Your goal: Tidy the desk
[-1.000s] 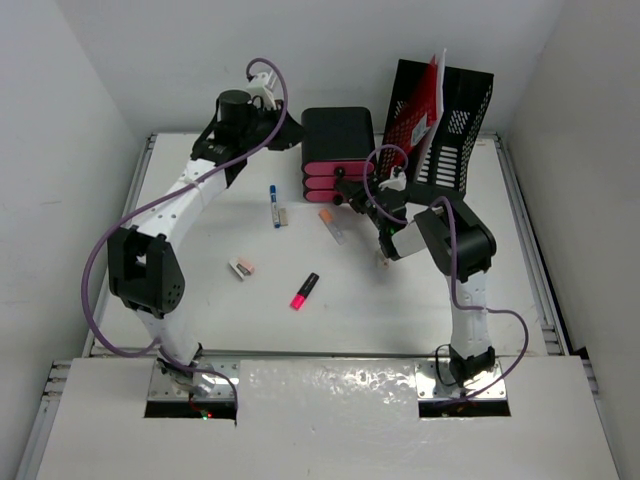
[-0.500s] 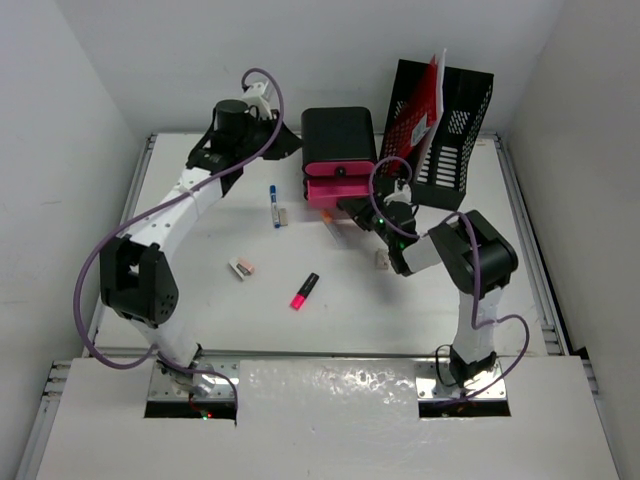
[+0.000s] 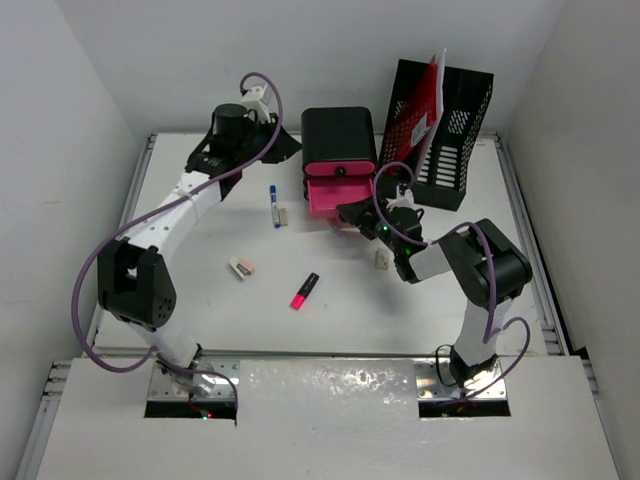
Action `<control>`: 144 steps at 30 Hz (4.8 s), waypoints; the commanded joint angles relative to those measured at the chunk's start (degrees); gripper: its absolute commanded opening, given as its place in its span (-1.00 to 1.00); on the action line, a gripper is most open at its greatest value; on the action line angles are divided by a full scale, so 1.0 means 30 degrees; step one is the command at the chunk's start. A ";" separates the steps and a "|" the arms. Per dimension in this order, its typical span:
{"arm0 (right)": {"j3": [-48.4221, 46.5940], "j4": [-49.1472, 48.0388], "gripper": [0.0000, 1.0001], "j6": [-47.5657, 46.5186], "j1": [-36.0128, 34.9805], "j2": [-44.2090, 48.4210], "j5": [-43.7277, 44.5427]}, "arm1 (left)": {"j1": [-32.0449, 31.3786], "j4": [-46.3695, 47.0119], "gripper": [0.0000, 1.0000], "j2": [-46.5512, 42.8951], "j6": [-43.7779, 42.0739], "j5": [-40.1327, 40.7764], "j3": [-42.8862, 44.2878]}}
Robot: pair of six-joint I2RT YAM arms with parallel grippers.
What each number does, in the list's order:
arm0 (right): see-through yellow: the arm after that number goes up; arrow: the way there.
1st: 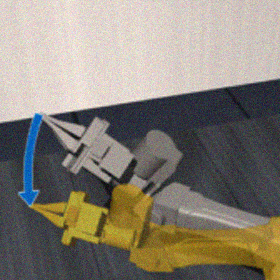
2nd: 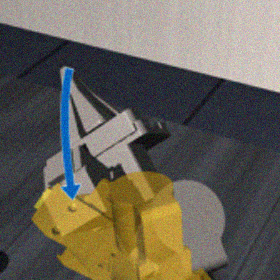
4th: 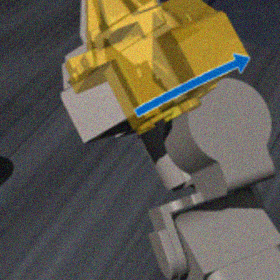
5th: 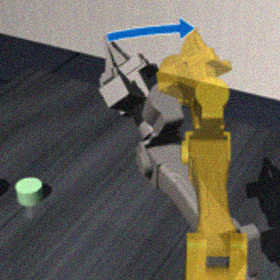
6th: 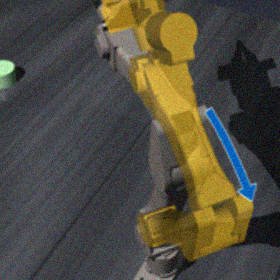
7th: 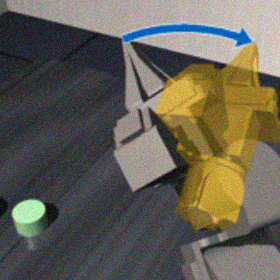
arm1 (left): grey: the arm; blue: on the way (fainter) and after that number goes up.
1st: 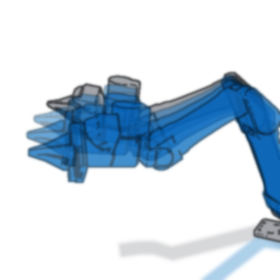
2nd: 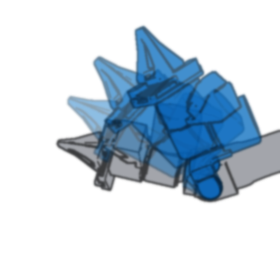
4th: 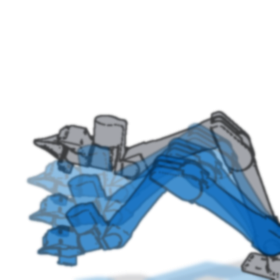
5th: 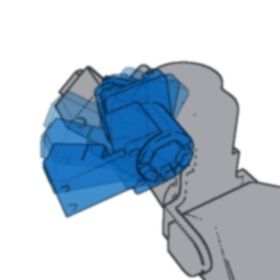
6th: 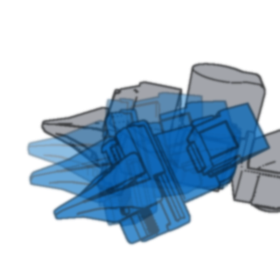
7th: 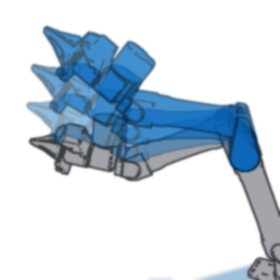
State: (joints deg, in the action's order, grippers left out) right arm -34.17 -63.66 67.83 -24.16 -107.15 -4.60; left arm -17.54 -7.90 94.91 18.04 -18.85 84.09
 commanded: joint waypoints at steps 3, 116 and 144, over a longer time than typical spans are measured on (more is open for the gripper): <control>-0.0035 0.0121 0.61 -0.1572 -0.0178 0.1787 -0.0342 | -0.0130 0.0817 -0.80 -0.1315 -0.0330 0.0219 -0.0199; -0.3727 2.2654 0.06 -1.5492 -0.4104 1.5149 0.7774 | -0.0012 -0.6862 0.72 -0.3108 0.9952 1.2201 -1.3119; -0.2261 2.2567 0.05 -1.5550 -0.4104 1.6997 0.9003 | -0.4407 -1.1375 -0.91 -0.2752 0.3481 0.8249 -0.1170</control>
State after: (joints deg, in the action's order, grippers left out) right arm -40.38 5.32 21.58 -36.21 -56.18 20.93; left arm -30.59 -41.95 88.79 33.10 9.91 75.88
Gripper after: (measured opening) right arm 0.526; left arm 0.196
